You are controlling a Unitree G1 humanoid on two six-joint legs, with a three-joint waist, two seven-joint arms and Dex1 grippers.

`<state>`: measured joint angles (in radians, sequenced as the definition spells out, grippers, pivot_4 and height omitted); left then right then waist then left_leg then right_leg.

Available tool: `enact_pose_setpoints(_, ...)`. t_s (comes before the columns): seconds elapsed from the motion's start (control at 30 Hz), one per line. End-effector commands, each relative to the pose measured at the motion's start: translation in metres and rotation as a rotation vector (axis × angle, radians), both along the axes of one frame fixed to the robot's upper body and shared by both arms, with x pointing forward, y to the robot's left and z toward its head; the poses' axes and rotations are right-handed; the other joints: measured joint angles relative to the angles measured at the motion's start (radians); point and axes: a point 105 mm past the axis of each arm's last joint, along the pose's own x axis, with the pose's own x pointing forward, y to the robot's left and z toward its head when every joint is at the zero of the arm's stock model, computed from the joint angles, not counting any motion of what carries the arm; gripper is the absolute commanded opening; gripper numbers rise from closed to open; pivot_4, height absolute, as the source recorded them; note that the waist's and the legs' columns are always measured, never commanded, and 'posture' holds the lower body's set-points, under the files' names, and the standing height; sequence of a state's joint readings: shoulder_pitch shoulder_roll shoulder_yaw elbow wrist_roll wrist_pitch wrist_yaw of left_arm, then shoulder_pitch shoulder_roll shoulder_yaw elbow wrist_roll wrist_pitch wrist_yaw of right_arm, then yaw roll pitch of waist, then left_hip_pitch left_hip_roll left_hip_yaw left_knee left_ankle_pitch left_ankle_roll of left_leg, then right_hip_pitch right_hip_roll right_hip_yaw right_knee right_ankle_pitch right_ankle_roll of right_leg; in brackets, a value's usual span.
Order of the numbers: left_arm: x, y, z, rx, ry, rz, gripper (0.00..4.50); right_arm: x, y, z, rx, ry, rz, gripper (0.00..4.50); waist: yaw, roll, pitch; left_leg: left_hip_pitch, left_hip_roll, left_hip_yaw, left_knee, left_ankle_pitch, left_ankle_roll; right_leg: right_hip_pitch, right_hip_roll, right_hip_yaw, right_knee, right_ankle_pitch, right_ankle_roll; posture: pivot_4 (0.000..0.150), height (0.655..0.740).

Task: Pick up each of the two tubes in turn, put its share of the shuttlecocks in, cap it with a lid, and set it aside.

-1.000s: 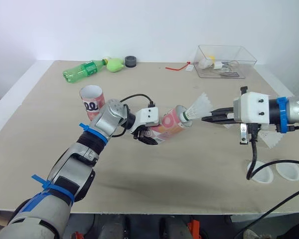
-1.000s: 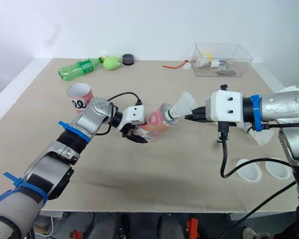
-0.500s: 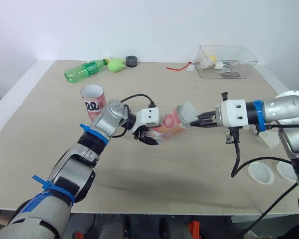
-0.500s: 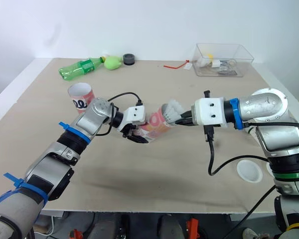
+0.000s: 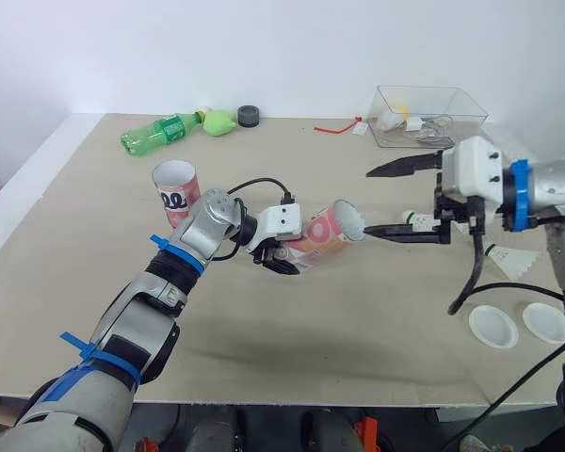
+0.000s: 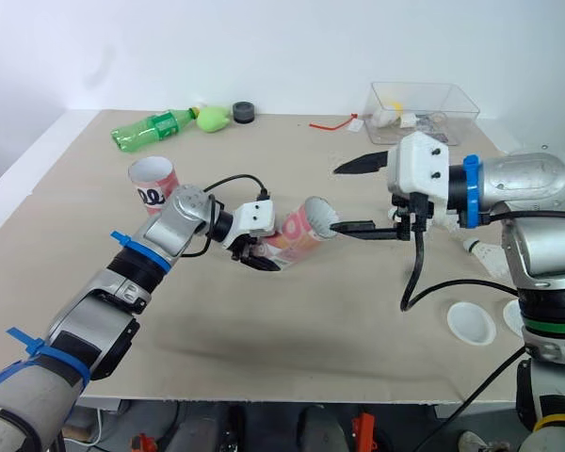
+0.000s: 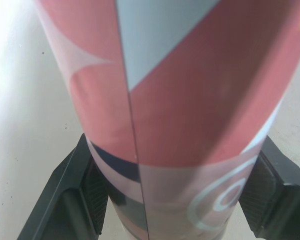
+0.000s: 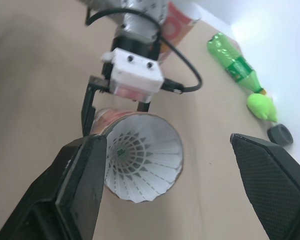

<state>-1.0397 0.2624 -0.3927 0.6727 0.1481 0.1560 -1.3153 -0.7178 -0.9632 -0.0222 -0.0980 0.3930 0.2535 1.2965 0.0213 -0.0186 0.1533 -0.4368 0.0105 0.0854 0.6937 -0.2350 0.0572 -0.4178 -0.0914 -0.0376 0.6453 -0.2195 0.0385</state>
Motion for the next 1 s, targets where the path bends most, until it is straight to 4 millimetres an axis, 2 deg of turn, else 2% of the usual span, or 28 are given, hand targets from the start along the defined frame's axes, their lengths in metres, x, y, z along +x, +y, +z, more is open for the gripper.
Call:
enact_pose_setpoints(0.03, -0.006, 0.004, -0.028, 0.086, 0.063, -0.001, 2.99, -0.004, -0.007, 0.017, 0.059, -0.033, -0.047, 4.27, 0.0, 0.0, 0.0, 0.0, 0.0, 0.0, 0.0, 0.0, 0.0, 0.0, 0.0, 0.0, 0.0, 0.0, 0.0, 0.15, 0.74)
enact_pose_setpoints(0.4, -0.003, 0.005, -0.026, 0.088, 0.053, 0.0, 2.99, -0.002, -0.012, 0.02, 0.117, 0.006, -0.091, 4.27, 0.001, 0.0, 0.0, 0.0, 0.0, 0.0, 0.0, 0.0, 0.0, 0.0, 0.0, 0.0, 0.0, 0.0, 0.0, 0.15, 0.74)
enact_pose_setpoints(0.67, -0.003, 0.007, -0.027, 0.095, 0.054, 0.002, 2.99, 0.003, -0.014, 0.007, 0.123, 0.023, -0.118, 4.27, 0.001, 0.0, 0.0, 0.0, 0.0, 0.001, 0.0, 0.0, 0.0, 0.0, 0.001, 0.0, 0.0, 0.0, 0.0, 0.15, 0.74)
enact_pose_setpoints(0.9, -0.004, 0.009, -0.027, 0.102, 0.054, 0.0, 2.99, 0.001, -0.013, 0.006, 0.25, 0.128, -0.125, 4.27, 0.001, 0.0, 0.0, 0.0, 0.0, 0.0, 0.0, 0.0, 0.0, 0.0, 0.001, 0.0, 0.0, 0.0, 0.0, 0.15, 0.74)
enact_pose_setpoints(1.0, -0.004, 0.007, -0.026, 0.102, 0.043, -0.009, 2.99, 0.003, -0.014, 0.004, 0.239, 0.089, -0.142, 4.27, 0.001, 0.0, 0.0, 0.0, 0.0, 0.0, 0.0, 0.0, 0.0, 0.0, 0.001, 0.0, 0.0, 0.0, 0.0, 0.15, 0.74)
